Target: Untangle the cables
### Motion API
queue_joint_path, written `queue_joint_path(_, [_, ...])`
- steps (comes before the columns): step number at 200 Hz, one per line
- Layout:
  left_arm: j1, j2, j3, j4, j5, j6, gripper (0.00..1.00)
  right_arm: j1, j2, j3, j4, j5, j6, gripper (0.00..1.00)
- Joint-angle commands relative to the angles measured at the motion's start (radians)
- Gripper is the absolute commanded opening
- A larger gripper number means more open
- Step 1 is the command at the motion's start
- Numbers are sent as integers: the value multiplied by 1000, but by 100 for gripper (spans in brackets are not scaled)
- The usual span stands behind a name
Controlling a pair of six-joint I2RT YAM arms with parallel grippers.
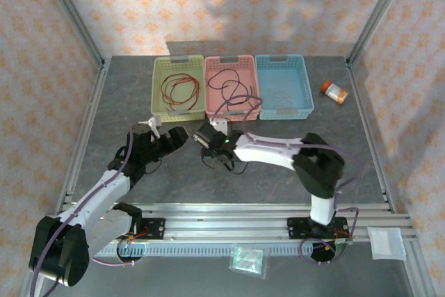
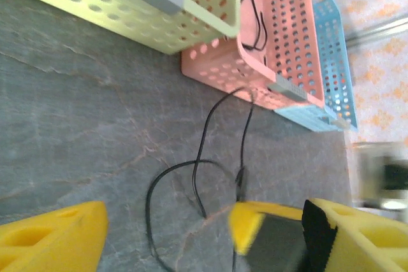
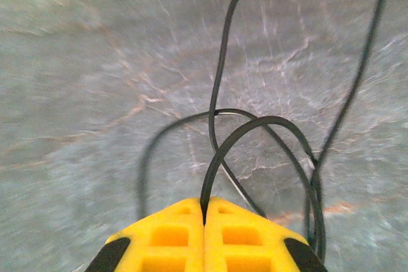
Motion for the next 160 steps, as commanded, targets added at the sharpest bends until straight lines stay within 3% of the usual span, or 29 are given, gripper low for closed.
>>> queue_joint_path(1, [-48,-1,-21,60,-48,9,81,8,-191,-64,88,23,-64,0])
queue_joint_path(42, [-98,23,-59,184,-27,-6,81,-15,-420,-158,158,-79,-155,0])
queue_joint_path(78, [-127,16,-63,296,24,23,81,-94,-579,-217,232,-268,-201,0])
queue_joint_path(105, [-137,3,-66,381,56,38,83,-117,-605,-191,192,-346,-280,0])
queue_joint_path(160, [-194,38,-56,616,204,34,84,-118,-637,-143,155,-357,-320,0])
